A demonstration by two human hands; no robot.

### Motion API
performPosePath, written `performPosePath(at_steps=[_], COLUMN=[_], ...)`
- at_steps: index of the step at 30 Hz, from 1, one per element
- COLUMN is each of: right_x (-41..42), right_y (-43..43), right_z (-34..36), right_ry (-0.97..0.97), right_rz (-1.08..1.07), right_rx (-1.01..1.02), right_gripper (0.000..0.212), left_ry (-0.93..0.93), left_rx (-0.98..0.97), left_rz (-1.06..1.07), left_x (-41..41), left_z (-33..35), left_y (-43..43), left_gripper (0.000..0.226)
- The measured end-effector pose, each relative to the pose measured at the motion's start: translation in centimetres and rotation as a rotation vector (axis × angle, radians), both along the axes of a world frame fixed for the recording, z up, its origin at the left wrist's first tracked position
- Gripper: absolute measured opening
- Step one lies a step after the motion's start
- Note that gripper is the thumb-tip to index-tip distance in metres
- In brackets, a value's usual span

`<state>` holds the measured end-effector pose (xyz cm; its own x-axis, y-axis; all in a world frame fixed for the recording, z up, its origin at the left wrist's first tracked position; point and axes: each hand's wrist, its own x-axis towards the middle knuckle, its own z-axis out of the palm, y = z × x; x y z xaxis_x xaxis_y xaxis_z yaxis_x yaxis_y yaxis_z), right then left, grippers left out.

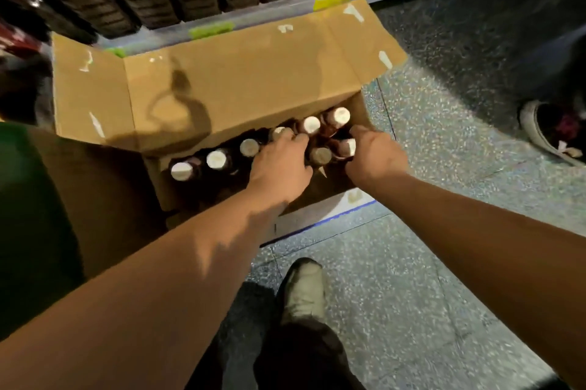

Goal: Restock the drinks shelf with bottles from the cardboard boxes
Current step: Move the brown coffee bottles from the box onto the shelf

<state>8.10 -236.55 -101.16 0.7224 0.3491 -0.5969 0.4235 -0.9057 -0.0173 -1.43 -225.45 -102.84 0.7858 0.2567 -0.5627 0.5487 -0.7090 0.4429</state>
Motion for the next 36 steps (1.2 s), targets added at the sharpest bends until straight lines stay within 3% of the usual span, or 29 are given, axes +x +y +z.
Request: performPosePath(at_steps=[12,17,24,36], right_x=[1.9,1.9,0.9,1.0], right_y=[-0.5,-0.7,1.4,8.9], right_z=[-7.6,-7.3,-0.1,23.8], right_ry=[0.004,-0.047,-0.033,-0.084], right_rz=[0.024,-0.036,-0.061,0.008], right_rx=[-0.090,0.001,0.108,0.372], right_gripper=[0.031,0.031,0.030,0.027], left_ry=[0.007,-0.069,-0.096,-0.214], left_rx=[-0.102,-0.120,-0.154,-0.048], left_rz=[0.039,0.110,0.218,0.351], left_x=[2.5,2.5,0.1,-2.0], left_z=[-8.5,-8.7,-0.6,21.2], left_y=[-3.2,-3.2,-1.1,6.8], left_gripper=[0.043,0.019,0.021,0.044])
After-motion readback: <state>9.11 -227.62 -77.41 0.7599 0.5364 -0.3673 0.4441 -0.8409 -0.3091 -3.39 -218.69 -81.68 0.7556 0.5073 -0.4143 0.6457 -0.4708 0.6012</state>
